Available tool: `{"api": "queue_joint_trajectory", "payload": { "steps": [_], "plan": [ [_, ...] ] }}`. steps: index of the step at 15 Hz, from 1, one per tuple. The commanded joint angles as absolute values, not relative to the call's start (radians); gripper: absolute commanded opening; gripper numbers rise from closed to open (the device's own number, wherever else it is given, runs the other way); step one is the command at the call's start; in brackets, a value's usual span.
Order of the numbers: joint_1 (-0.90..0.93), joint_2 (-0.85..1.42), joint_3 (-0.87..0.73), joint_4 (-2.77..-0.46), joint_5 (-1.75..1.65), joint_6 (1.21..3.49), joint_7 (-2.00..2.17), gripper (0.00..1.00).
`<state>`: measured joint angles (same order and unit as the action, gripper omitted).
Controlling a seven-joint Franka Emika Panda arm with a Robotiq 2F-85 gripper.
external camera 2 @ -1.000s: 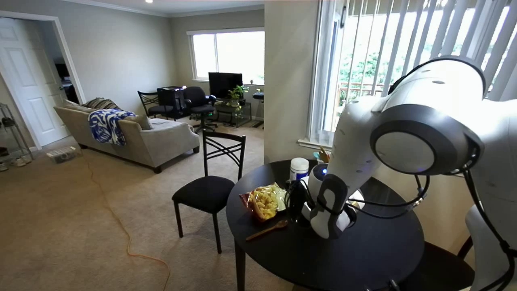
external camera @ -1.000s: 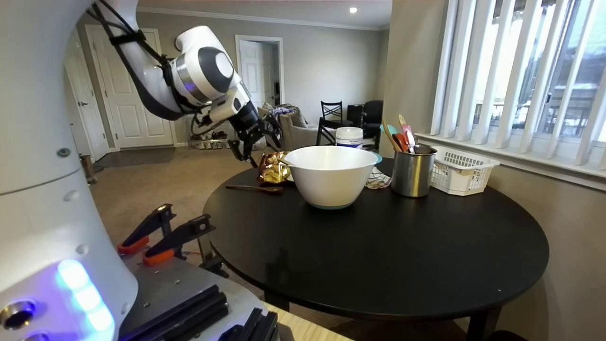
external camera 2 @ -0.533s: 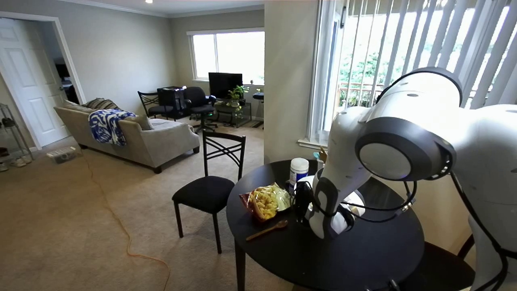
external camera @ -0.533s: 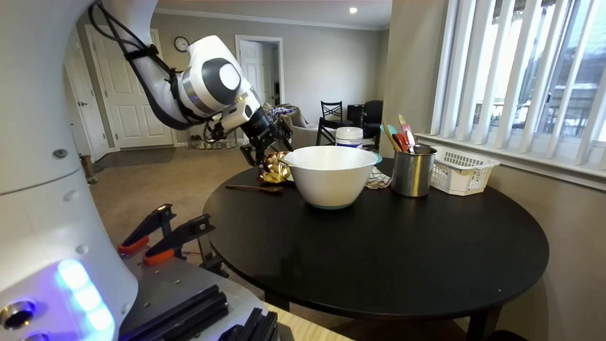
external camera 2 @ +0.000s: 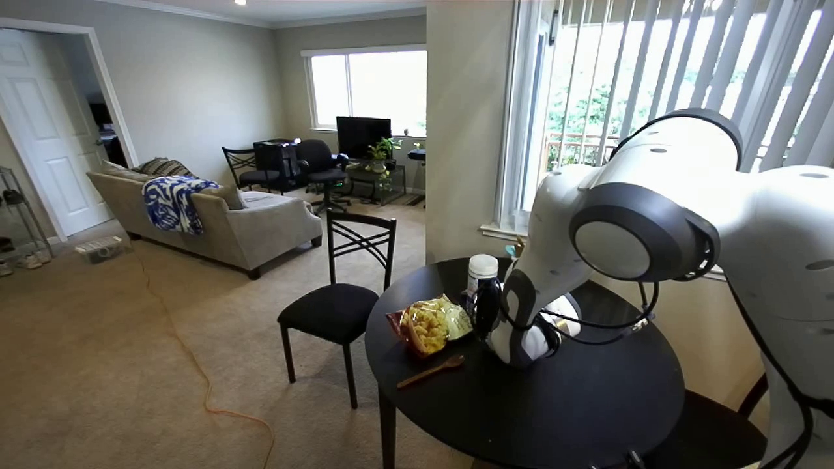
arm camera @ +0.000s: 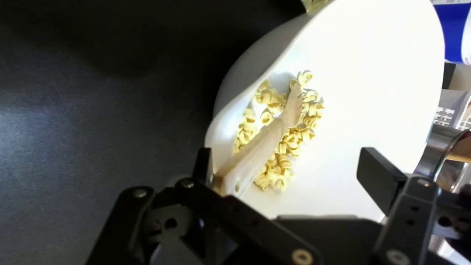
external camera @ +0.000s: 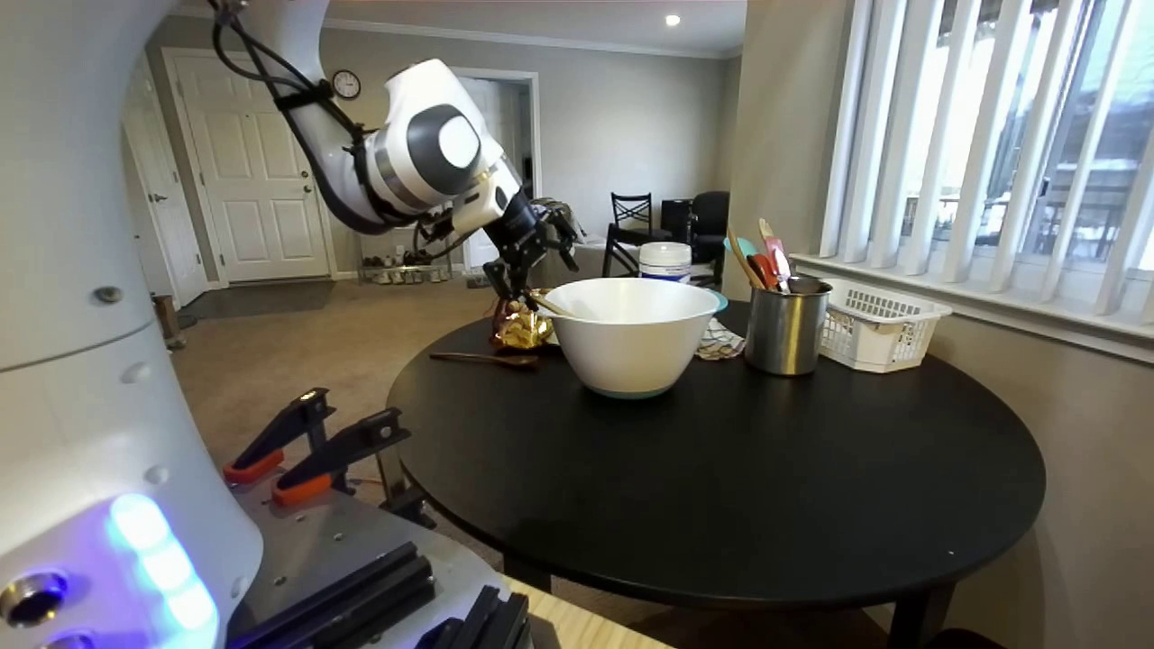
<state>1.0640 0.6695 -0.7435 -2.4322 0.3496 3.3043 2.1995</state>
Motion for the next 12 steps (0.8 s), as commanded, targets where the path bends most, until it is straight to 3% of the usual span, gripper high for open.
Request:
{"api": "queue_joint_trajectory", "payload": {
  "steps": [1, 12],
  "plan": [
    [1.049, 0.673, -0.744, -2.431, 0.400, 3.327, 2.113, 1.00],
    [1.027, 0.689, -0.707, -2.420, 0.440, 3.329, 2.063, 1.00]
  ]
}}
